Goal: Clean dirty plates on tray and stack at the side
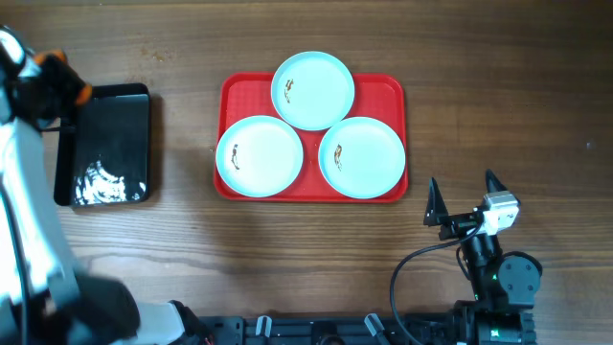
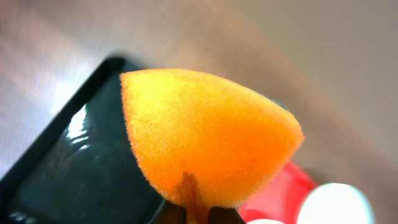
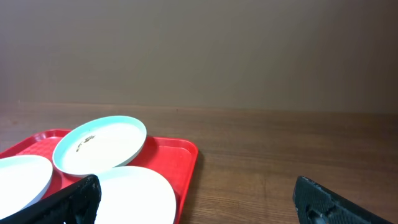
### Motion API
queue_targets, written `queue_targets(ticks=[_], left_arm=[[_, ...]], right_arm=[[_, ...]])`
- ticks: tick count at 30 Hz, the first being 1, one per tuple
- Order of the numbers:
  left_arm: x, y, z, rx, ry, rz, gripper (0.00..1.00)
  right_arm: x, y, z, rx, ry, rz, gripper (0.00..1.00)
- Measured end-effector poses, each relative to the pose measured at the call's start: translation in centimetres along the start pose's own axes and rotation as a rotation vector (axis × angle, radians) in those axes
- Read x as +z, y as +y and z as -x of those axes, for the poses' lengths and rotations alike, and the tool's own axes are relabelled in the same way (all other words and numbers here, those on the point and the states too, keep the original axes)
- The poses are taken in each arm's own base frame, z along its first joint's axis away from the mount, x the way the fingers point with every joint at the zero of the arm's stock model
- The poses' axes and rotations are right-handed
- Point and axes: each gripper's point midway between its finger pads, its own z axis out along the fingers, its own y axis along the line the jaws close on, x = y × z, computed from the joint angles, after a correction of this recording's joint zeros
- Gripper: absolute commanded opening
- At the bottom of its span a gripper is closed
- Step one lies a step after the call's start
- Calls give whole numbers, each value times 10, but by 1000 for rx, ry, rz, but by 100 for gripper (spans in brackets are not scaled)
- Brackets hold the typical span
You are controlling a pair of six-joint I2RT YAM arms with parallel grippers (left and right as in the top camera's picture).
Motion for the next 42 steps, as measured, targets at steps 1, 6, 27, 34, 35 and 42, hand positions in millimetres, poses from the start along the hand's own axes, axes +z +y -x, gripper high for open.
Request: queue_targets(ticks=[1,6,27,34,35,42], left_arm=[[-12,-6,0,6,-10,-17,4],[-23,-36,-42,29,131,-87,4],[42,-159,-280,397,638,-251,4],[80,-128,-320,429,650,-63,4],[84,-124,-321,424,644,-41,4],[106,-96,-334,404,646,82,4]], right_arm=[[0,0,0,0,0,0,100],[0,0,0,0,0,0,100],[0,0,0,0,0,0,100],[0,0,0,0,0,0,100],[0,0,0,0,0,0,100],[0,-2,7,-29,-27,-12,100]])
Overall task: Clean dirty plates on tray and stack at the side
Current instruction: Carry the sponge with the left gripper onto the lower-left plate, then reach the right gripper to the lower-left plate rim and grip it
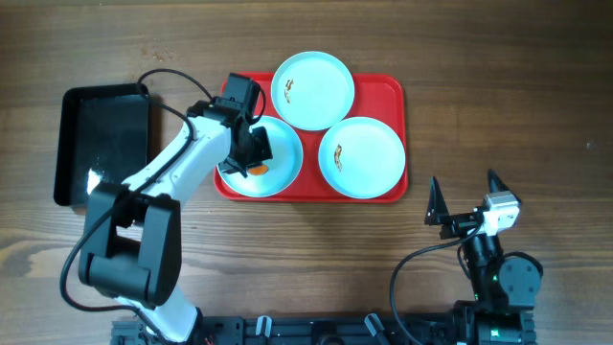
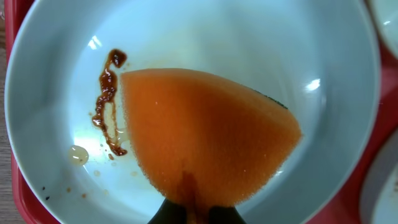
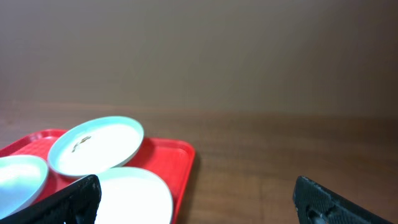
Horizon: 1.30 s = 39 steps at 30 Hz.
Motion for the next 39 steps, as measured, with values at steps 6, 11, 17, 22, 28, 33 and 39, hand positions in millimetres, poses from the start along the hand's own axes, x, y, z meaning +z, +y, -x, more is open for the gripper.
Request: queue_targets(ticks=[6,11,17,22,28,33,39], left_arm=[[2,1,2,-7,-10,5,4],[2,2,3,-8,-13,11,4],[2,2,2,-8,-11,13,4],[2,3,2,-8,-9,15,4],[2,3,2,-9,-12,17,4],[2,3,3,-12,-14,19,4],[2,3,4,-12,-18,17,4]], right_arm=[[-3,26,19,140,-66,159,100],[-10,38,51,500,-146,270,100],[-33,43,116,676,-354,400,100],[-14,47,122,629,-165,357,100],[35,65,112,484,383,404,100],[73,69,105,476,746,470,100],[117,101,91,454,912,609,100]])
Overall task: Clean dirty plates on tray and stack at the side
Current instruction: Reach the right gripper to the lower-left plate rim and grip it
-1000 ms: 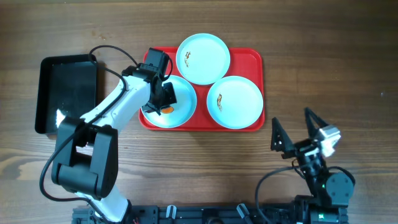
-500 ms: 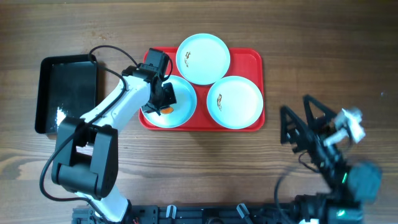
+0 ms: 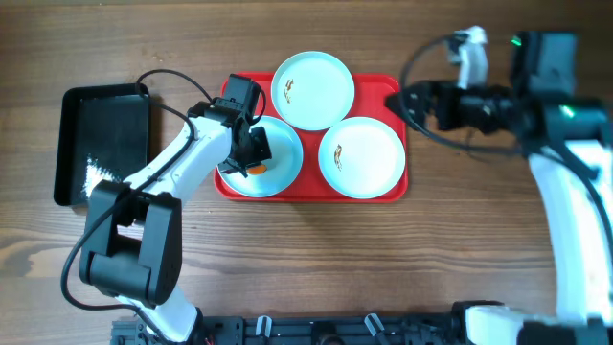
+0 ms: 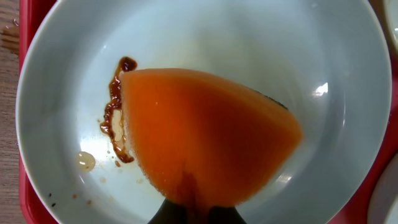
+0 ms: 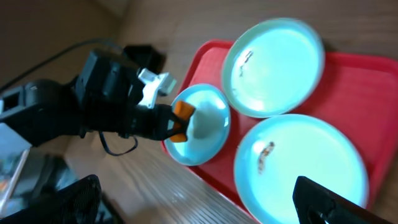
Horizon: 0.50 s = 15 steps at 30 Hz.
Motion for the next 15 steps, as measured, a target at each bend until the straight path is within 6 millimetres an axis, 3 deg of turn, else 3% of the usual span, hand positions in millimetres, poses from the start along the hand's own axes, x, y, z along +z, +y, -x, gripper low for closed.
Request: queue_targets(ticks=[6,7,9,10,15], left_arm=[[0,0,0,0,0,0,4],[0,0,0,0,0,0,4],[0,0,0,0,0,0,4],[0,0,0,0,1,0,4],[0,0,-1,0,3,2,4]], right_arm=[[75,-8,-5,70,120,107,86],[86,-9,-8,68,136,113,79],[112,-11,-17,83,182,98,56],[130,-13,-25,106,214,58,50],[179,-19,-49,117,275,-62,50]])
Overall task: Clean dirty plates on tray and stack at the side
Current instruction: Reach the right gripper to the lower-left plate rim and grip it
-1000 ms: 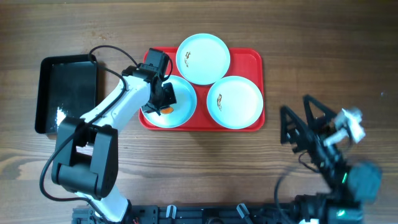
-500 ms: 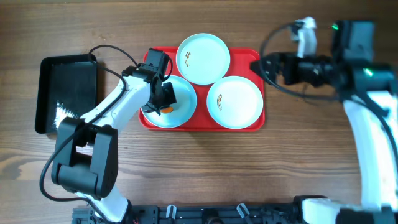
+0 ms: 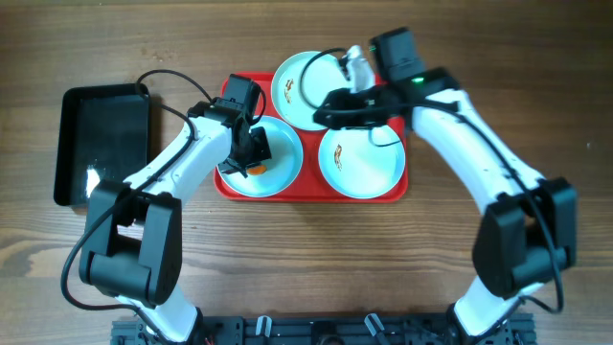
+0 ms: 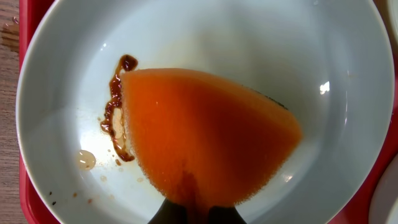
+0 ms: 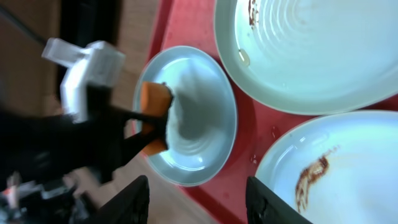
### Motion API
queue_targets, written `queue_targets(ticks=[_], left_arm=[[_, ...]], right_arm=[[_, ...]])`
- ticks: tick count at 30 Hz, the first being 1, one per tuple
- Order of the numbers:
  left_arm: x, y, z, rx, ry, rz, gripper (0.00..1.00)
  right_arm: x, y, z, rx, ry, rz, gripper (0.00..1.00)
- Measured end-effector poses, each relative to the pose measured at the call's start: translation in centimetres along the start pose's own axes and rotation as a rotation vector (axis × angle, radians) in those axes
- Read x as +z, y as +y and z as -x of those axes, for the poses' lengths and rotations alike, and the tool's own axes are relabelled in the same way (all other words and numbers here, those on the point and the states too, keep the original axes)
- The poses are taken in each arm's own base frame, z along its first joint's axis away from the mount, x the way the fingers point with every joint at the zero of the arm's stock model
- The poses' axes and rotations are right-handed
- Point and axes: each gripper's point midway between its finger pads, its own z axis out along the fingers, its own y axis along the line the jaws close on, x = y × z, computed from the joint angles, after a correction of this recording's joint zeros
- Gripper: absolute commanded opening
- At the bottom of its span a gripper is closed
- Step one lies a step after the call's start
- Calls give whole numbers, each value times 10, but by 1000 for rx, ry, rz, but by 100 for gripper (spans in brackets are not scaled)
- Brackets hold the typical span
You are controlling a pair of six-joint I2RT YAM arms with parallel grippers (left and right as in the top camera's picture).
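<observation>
Three pale blue plates lie on a red tray (image 3: 391,88). My left gripper (image 3: 251,153) is shut on an orange sponge (image 4: 205,137) pressed into the left plate (image 4: 348,93), next to a brown stain (image 4: 115,115). The far plate (image 3: 313,91) and the right plate (image 3: 361,158) each carry a brown stain (image 5: 314,171). Open, my right gripper (image 3: 330,113) hangs above the tray between the plates; its view shows the left plate (image 5: 199,137), the sponge (image 5: 154,99) and its own fingers (image 5: 134,199) spread wide.
A black tray (image 3: 103,144) with a little water stands on the wooden table left of the red tray. Both arms reach over the red tray from opposite sides, and cables trail along them.
My right gripper has moved from beside the tray's far right corner to above the tray, between the plates. The left gripper and the sponge stay in the left plate.
My left gripper held the sponge over the black tray while the right arm rested at the table's front right. Then the sponge was in the left plate. Then the right arm was up near the tray's far right corner; now it hangs over the tray.
</observation>
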Motion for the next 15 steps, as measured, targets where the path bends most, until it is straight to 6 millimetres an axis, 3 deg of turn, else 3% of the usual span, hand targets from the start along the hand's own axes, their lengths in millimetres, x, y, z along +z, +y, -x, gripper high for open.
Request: queue_targets(ticks=[5,10,15], left_arm=[[0,0,0,0,0,0,4],[0,0,0,0,0,0,4],[0,0,0,0,0,0,4]], right_arm=[[40,-9,-11,11,34,-111,50],[75,-38,-28,65,88,-234,38],[90,-52,-30,71,92,-266,39]])
